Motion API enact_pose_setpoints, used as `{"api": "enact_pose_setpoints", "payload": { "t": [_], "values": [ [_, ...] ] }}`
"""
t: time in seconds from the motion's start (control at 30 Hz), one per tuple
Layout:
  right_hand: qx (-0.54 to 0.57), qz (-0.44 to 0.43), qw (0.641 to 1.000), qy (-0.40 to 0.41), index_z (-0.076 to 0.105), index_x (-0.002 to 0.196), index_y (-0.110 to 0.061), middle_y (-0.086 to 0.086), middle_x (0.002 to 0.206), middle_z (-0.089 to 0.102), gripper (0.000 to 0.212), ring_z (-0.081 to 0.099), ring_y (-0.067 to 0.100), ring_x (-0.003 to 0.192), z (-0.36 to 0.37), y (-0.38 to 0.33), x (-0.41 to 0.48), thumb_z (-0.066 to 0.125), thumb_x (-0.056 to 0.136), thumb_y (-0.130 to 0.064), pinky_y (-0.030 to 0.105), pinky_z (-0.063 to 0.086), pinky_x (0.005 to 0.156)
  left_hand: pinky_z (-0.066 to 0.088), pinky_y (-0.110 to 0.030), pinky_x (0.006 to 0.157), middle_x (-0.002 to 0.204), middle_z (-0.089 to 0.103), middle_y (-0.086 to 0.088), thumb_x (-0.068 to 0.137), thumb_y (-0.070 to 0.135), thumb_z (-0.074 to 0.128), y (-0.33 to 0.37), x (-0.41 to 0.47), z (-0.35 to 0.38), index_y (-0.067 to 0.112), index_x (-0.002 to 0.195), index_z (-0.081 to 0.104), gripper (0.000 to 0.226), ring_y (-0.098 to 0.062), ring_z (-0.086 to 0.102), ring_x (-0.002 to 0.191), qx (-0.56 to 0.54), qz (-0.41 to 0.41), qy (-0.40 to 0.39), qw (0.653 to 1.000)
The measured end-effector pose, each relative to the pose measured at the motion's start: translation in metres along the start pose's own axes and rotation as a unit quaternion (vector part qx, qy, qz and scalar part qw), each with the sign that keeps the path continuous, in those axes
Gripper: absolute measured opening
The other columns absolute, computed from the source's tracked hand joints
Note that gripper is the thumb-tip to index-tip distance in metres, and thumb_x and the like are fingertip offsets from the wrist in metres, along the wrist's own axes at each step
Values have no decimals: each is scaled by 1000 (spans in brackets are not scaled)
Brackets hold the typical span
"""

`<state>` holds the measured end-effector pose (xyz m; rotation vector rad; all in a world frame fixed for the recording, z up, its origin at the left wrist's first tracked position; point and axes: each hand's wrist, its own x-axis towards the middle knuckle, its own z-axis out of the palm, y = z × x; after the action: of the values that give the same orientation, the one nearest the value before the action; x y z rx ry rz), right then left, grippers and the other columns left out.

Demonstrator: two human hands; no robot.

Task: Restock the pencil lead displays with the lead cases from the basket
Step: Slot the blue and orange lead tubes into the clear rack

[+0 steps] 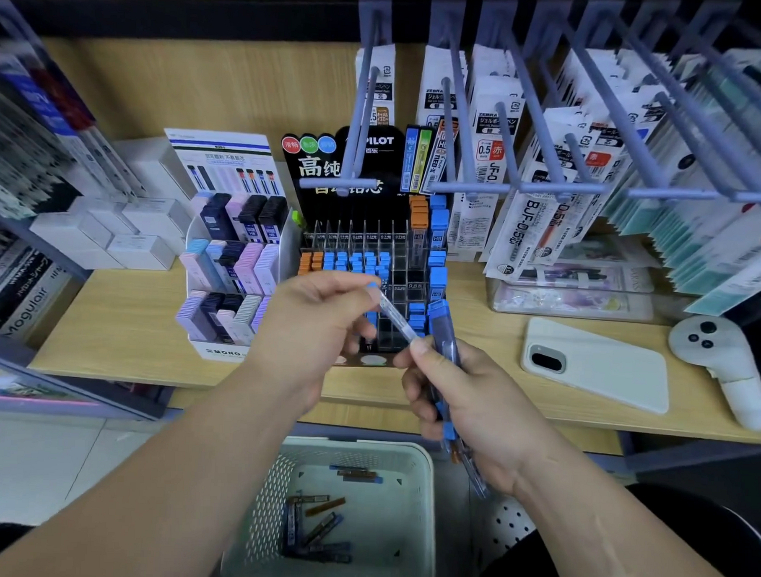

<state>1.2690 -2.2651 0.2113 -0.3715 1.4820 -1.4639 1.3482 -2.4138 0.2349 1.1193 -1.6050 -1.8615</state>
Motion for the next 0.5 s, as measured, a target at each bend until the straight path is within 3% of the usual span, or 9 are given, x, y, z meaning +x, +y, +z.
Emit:
{"api": "enact_pose_setpoints", "payload": {
  "t": [0.17, 0.27, 0.4, 0.5],
  "values": [
    [-13, -4, 998, 62, 67, 96, -10, 2, 70, 57, 26, 46, 15, 58, -5, 1, 4, 55, 103, -32, 27, 40, 50, 41, -16, 50, 66, 64, 7, 88, 12, 73, 19, 22, -8, 20, 90, 76, 9, -3, 48, 47, 150, 146, 27, 977],
    [-1, -1, 997, 78, 67, 98, -9, 2, 70, 57, 26, 46, 14, 57, -6, 0, 5, 55, 103, -31, 26, 40, 50, 37, -10, 47, 49, 56, 20, 90, 20, 73, 28, 33, -9, 23, 91, 76, 4, -3, 43, 43, 253, 202, 13, 946],
    [-11, 0, 997, 78, 67, 97, -9, 2, 70, 57, 26, 47, 14, 58, -6, 0, 5, 55, 103, -32, 27, 41, 52, 35, -5, 49, 49, 55, 28, 91, 16, 72, 29, 41, -7, 18, 96, 76, 7, 2, 48, 44, 284, 245, 5, 927],
    [-18, -1, 996, 83, 67, 97, -9, 2, 71, 57, 25, 47, 15, 59, -6, 1, 6, 56, 103, -31, 27, 41, 52, 36, -8, 49, 50, 55, 28, 90, 14, 72, 22, 44, -5, 17, 96, 76, 7, -2, 43, 45, 278, 254, -1, 927]
  ]
}}
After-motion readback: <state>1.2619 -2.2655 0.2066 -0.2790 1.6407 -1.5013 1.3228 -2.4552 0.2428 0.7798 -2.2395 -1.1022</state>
